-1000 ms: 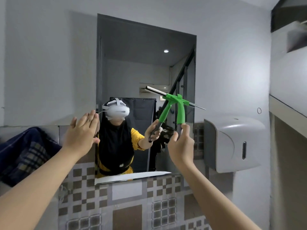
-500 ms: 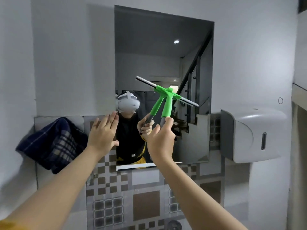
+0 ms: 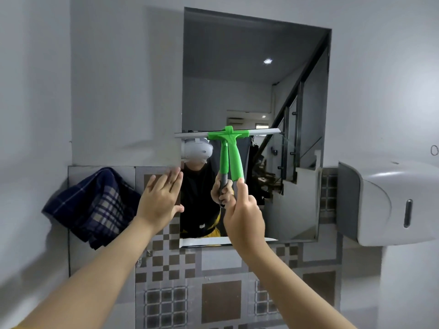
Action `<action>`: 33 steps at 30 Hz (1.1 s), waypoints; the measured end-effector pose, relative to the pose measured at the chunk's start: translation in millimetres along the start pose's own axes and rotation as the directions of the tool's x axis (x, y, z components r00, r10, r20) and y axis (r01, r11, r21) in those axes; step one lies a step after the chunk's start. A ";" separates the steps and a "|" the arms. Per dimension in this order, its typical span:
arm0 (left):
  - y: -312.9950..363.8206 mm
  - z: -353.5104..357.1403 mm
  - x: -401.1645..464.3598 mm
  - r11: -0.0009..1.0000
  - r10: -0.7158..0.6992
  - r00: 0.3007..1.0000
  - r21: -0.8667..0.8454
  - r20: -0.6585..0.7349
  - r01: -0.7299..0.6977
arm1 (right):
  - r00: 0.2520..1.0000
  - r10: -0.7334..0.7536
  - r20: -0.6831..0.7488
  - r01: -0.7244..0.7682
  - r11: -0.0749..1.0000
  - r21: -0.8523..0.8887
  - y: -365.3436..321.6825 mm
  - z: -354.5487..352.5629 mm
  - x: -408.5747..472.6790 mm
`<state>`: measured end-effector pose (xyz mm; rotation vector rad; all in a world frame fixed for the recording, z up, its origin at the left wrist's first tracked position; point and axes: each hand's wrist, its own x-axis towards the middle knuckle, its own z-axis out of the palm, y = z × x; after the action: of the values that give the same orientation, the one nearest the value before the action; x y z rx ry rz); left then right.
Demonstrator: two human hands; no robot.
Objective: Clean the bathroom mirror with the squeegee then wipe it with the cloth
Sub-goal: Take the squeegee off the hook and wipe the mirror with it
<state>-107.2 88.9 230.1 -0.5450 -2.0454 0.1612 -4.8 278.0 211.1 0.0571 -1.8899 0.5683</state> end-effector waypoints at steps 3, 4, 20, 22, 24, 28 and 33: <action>0.5 3.9 -5.1 1.000 0.003 1.000 -0.016 -0.028 -0.004 | 0.996 -0.093 -0.006 0.091 0.990 -0.108 21.6 -6.7 2.4; 0.9 4.3 -6.5 1.000 0.004 0.999 -0.016 -0.037 -0.005 | 0.992 -0.122 0.006 0.122 0.981 -0.151 28.7 -10.4 4.0; 1.5 7.5 -9.6 1.000 0.013 0.998 -0.014 -0.054 -0.014 | 0.899 -0.404 0.171 0.434 0.764 -0.477 133.3 -74.5 29.0; 1.8 7.1 -9.7 1.000 0.015 0.998 -0.015 -0.054 -0.016 | 0.889 -0.425 0.172 0.452 0.749 -0.485 147.3 -82.6 26.1; 2.0 6.4 -9.7 1.000 0.016 0.998 -0.013 -0.054 -0.017 | 0.889 -0.426 0.167 0.452 0.758 -0.470 161.2 -90.1 21.2; 2.5 4.5 -9.0 1.000 0.016 0.999 -0.005 -0.039 -0.016 | 0.927 -0.334 0.174 0.376 0.812 -0.446 188.7 -102.9 9.1; 3.6 5.4 -8.8 1.000 0.017 0.999 -0.018 -0.039 -0.018 | 0.947 -0.276 0.167 0.321 0.841 -0.436 202.3 -114.3 -5.3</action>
<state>-106.9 88.8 219.2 -0.5732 -2.0068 0.1415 35.2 502.5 165.8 0.0703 -2.0152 -0.1073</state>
